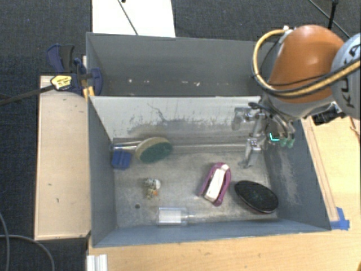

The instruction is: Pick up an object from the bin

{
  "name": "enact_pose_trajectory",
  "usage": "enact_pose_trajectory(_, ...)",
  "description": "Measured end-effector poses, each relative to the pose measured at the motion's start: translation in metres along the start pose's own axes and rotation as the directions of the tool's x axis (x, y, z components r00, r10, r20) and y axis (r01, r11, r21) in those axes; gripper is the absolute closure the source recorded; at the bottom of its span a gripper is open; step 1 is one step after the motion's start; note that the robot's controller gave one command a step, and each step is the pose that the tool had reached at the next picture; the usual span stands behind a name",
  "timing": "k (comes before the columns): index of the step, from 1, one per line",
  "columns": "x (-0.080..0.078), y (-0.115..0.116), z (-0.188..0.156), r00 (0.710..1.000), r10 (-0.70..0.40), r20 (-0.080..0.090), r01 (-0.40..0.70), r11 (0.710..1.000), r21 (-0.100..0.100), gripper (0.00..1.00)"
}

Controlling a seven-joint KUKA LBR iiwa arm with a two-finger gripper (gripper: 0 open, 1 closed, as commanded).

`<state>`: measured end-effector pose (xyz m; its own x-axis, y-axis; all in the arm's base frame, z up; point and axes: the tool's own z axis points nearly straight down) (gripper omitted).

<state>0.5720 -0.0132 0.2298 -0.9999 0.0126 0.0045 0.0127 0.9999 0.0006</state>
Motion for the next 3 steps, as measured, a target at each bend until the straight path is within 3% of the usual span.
enact_pose_trajectory(1, 0.024, -0.052, 0.141, 0.982, -0.19, 0.001, 0.19, 0.982, -0.001, 0.0)
enact_pose_trajectory(2, 0.06, -0.11, 0.152, 0.946, -0.323, 0.032, 0.323, 0.946, 0.011, 0.0)
enact_pose_trajectory(3, 0.08, -0.111, 0.154, 0.707, -0.707, 0.022, 0.707, 0.707, 0.017, 0.0)
